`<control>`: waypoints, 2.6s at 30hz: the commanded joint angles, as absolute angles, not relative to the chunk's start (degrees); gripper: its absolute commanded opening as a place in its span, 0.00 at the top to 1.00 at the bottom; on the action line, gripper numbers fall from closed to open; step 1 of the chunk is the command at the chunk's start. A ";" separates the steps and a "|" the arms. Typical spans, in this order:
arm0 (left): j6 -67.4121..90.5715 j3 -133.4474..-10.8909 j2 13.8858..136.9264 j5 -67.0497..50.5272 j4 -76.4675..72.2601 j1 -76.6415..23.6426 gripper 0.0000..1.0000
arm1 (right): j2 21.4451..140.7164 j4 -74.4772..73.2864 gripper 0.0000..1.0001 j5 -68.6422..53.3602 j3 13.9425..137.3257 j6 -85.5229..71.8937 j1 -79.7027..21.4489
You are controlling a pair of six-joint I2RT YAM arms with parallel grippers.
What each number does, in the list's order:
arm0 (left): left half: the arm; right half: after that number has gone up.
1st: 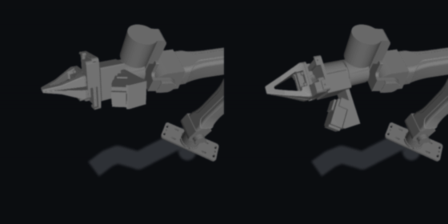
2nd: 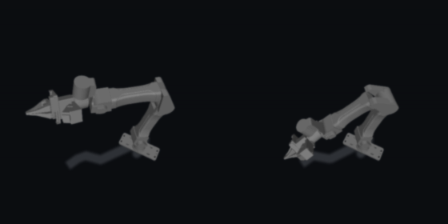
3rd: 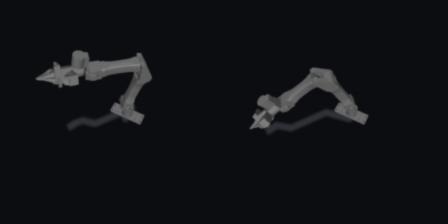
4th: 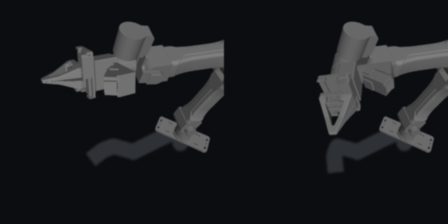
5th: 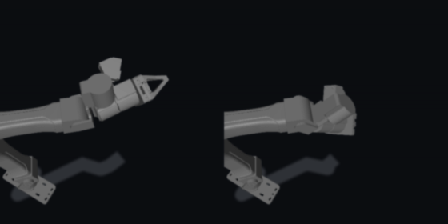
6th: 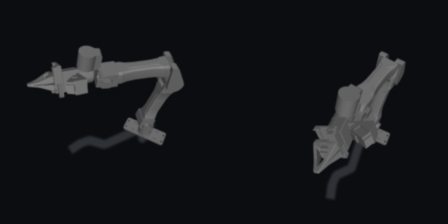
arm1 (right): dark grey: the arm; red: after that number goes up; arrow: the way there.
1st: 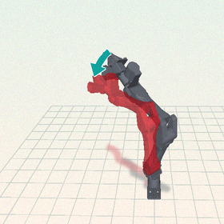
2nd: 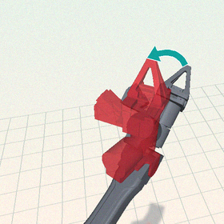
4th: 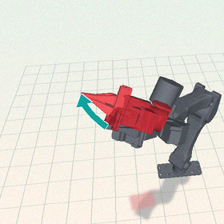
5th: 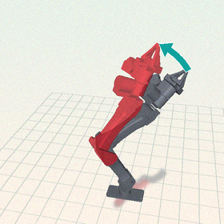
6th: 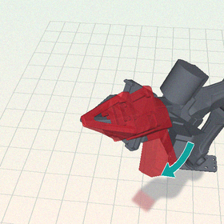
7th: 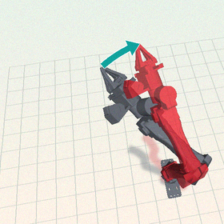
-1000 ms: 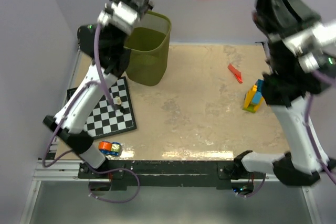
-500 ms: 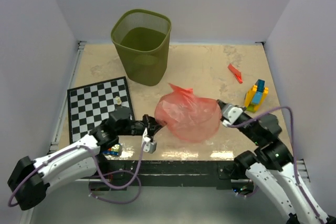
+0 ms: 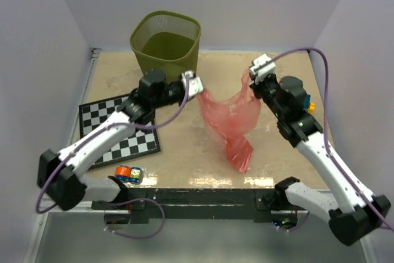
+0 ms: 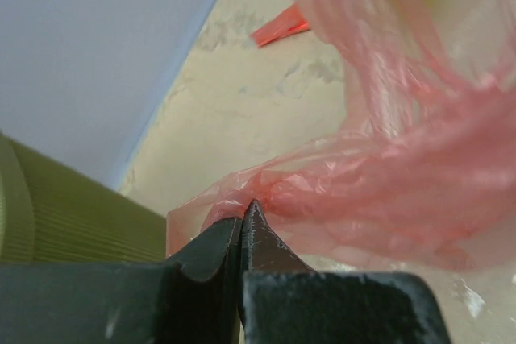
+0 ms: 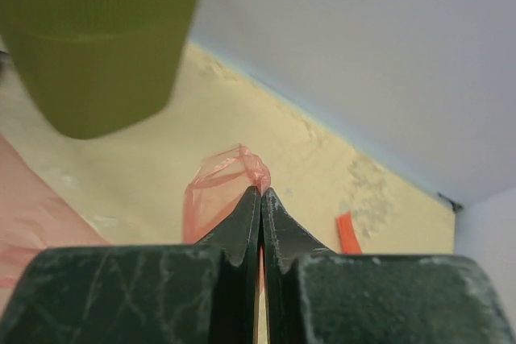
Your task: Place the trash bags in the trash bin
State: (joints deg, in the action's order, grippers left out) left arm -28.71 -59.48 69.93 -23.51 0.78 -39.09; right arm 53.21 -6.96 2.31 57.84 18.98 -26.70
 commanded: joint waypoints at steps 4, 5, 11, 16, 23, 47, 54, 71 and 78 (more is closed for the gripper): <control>-14.42 -93.72 93.30 -19.69 -1.56 -30.15 1.00 | 78.70 7.91 1.00 9.32 82.72 20.30 -11.09; -15.02 -99.70 95.86 -19.34 -2.89 -29.71 1.00 | 82.40 8.00 1.00 8.71 89.49 20.39 -9.60; -26.96 -129.43 108.88 -11.26 -27.09 -29.53 1.00 | 99.13 12.46 1.00 -4.35 135.72 16.71 -8.79; -39.76 -143.67 116.88 -15.71 -57.65 -32.51 1.00 | 84.42 46.61 1.00 -16.96 117.15 17.72 -13.60; -57.72 -87.05 98.21 -24.85 -66.89 -36.91 1.00 | 68.91 42.57 1.00 -10.74 67.40 41.98 -20.21; -27.00 -51.73 64.83 -10.21 -7.22 -40.17 1.00 | 53.14 -6.17 1.00 -4.15 56.59 23.82 -19.51; -26.18 -87.48 89.35 -11.79 -6.14 -34.02 1.00 | 82.66 6.67 1.00 4.99 83.59 23.64 -10.03; -71.01 -111.62 107.26 -30.33 -77.06 -37.97 1.00 | 74.46 55.66 1.00 -16.45 85.23 54.02 -27.69; -76.35 -22.18 86.36 -53.63 -108.10 -32.65 1.00 | 58.30 -18.21 1.00 -23.55 53.15 71.92 -27.33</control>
